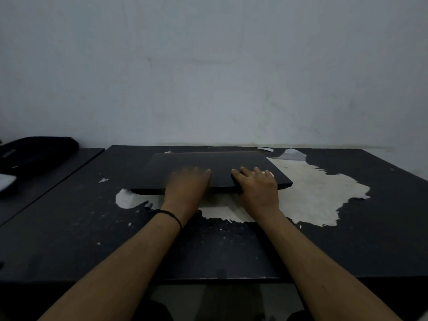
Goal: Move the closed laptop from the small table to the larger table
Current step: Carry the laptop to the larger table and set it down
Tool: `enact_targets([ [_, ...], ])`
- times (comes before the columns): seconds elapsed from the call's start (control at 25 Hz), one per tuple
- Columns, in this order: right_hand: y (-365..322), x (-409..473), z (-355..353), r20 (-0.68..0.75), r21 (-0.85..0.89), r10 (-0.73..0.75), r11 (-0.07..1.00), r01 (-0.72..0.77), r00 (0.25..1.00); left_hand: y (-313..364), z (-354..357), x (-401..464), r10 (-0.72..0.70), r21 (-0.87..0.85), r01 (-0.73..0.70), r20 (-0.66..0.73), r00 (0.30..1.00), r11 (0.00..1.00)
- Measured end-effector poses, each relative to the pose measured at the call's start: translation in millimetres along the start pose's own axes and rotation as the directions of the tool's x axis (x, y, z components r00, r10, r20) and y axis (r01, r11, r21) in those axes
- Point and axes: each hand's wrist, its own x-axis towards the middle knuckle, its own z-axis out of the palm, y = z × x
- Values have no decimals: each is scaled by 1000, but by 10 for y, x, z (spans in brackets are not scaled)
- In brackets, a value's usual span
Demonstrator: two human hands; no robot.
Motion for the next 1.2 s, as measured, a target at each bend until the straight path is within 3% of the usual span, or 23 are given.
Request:
enact_targets([
  [0.28, -25, -35, 130, 9, -18, 39, 999, -38, 999, -9, 207, 79, 29, -15, -30, -30, 999, 999],
  [0.64, 154, -115, 148, -11, 140, 14, 990, -13, 1000, 33, 368, 24, 90, -15, -91, -60, 994, 996],
  [1.04, 234, -274, 103, 71, 375, 106, 918, -125, 992, 6, 345, -21, 126, -27, -128, -72, 989, 991],
  [1.2, 234, -297, 98, 102, 319, 55, 944, -85, 993, 24, 324, -20, 125, -25, -125, -27, 992, 992],
])
